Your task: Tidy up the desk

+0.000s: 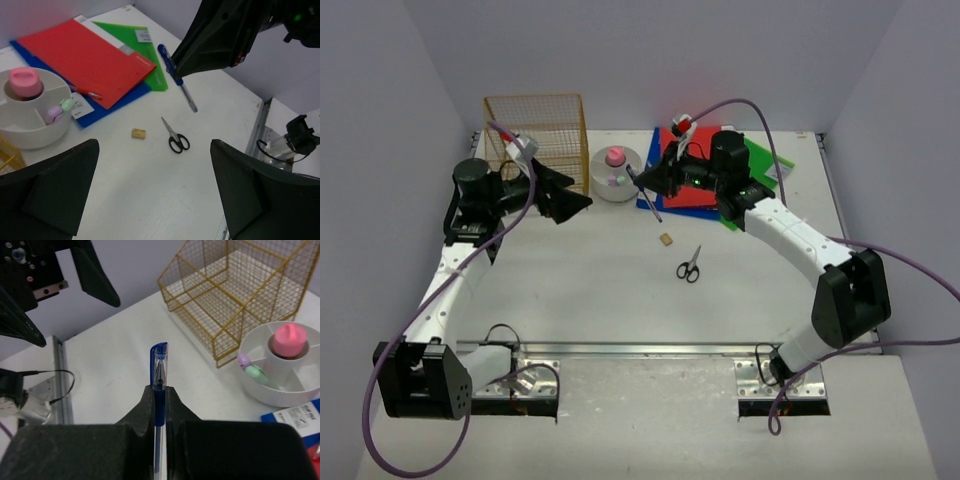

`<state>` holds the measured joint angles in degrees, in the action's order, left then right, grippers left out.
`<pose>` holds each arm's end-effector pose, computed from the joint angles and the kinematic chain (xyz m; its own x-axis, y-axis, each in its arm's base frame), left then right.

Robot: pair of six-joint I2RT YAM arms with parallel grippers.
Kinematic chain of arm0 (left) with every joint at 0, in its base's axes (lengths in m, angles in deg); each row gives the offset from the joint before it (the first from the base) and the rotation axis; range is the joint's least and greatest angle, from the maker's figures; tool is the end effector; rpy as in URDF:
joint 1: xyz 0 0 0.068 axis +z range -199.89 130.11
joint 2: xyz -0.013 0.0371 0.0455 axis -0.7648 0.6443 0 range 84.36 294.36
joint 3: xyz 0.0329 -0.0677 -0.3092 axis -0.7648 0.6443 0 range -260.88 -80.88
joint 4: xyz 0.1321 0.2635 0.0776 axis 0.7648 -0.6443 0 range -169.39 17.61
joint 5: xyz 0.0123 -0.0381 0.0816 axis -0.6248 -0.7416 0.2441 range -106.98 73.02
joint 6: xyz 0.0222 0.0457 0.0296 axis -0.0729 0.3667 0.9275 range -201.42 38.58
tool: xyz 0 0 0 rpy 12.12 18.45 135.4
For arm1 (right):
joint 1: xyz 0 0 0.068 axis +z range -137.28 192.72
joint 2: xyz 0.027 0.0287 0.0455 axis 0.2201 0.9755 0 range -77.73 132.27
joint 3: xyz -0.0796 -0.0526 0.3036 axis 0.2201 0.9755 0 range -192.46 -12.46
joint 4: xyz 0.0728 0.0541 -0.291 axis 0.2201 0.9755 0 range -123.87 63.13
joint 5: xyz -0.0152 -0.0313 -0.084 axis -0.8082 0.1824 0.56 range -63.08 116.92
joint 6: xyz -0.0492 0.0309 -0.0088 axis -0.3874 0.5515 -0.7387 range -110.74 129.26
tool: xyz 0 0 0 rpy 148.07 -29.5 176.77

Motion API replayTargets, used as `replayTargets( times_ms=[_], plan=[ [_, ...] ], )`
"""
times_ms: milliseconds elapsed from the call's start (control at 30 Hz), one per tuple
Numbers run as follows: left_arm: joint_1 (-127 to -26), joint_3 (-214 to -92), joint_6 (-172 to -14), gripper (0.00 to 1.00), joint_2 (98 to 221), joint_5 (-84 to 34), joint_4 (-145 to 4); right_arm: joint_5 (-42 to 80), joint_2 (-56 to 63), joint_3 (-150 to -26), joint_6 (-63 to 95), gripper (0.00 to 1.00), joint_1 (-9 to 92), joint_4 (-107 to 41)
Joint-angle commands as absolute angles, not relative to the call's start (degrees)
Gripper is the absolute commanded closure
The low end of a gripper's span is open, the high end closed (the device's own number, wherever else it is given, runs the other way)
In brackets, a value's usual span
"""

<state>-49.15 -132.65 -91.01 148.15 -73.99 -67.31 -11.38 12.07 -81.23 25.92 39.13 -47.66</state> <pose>0.2766 -0.0323 0.3787 -0.2567 -0.0940 -0.9619 0.7939 0.5471 -0.2653 0.3630 0.2099 0.3624 -0.3661 0.0694 -0.9280 -0.8297 0.4273 0.3593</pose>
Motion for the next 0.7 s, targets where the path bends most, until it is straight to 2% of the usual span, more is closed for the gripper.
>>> replayTargets(
  times_ms=[0,267,400,667],
  plan=[
    [-55.0,-136.2,-96.6,0.12,150.3,-77.6,-60.0,-16.8,11.9,-81.3,31.1,1.00,40.9,-56.2],
    [-57.3,-139.6,-102.2,0.30,157.5,-75.3,-56.4,-18.4,12.0,-82.1,30.6,1.00,43.2,-56.5],
    [-57.6,-140.1,-104.9,0.35,158.3,-75.4,-53.4,-19.3,11.9,-81.8,30.0,1.00,43.9,-56.5],
    [-57.9,-140.3,-107.6,0.52,159.4,-76.2,-50.4,-19.1,12.5,-82.1,29.4,1.00,45.2,-56.9]
  ],
)
